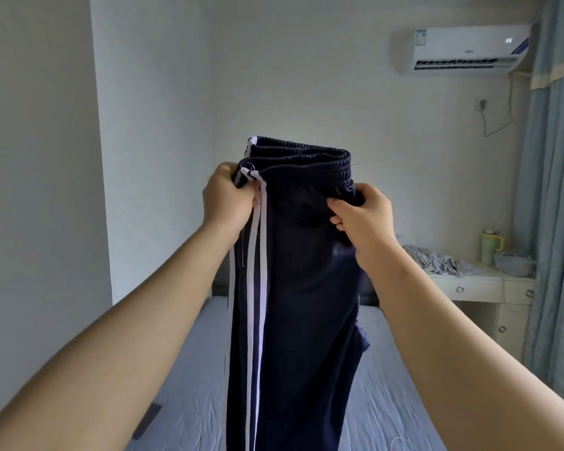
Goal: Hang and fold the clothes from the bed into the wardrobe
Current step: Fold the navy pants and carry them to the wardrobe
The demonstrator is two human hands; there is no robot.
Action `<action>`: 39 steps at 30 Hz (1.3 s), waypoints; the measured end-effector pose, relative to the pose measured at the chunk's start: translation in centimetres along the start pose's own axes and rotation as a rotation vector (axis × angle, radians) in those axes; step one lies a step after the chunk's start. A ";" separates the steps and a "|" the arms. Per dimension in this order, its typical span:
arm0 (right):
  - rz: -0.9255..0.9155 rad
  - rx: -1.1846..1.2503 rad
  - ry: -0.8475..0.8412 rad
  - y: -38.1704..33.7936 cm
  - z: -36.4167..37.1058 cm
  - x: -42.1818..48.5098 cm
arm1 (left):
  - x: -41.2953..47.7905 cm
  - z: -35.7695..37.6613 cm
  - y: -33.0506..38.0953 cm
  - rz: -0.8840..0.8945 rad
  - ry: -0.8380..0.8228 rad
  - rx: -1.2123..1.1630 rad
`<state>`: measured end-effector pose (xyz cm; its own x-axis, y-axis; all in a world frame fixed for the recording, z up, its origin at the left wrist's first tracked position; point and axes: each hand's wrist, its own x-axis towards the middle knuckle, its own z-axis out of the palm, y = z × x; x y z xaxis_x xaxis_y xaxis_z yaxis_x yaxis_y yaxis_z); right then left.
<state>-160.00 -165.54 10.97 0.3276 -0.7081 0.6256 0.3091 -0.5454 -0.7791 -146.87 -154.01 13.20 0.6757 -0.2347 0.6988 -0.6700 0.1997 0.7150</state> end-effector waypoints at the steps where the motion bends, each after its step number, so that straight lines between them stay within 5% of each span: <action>1: -0.020 -0.013 -0.015 -0.8 0.1 0.5 | 0.6 -0.1 0.7 0.003 0.018 -0.028; 5: -0.032 -0.044 -0.073 -3.3 0.1 1.6 | 1.5 -0.6 2.9 -0.183 -0.155 -0.073; 12: 0.028 0.306 -0.115 -6.4 -0.5 1.5 | 1.2 -1.6 6.5 -0.143 -0.189 -0.175; 16: 0.049 0.313 -0.159 -7.3 -1.9 2.0 | 1.6 -2.8 6.8 -0.125 -0.180 -0.160; 25: 0.460 -0.001 -0.256 5.8 1.3 2.5 | 0.5 1.4 -6.5 -0.604 -0.398 0.046; 29: 0.351 -0.138 -0.175 9.4 3.1 4.5 | 3.0 3.1 -9.5 -0.456 -0.368 0.080; 39: -0.011 0.111 -0.089 3.0 4.2 8.2 | 8.9 1.7 -3.2 0.058 -0.250 -0.059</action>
<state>-152.63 -171.07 13.92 0.3995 -0.6572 0.6391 0.4081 -0.4968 -0.7659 -139.27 -158.33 17.08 0.5351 -0.4475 0.7166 -0.6812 0.2731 0.6792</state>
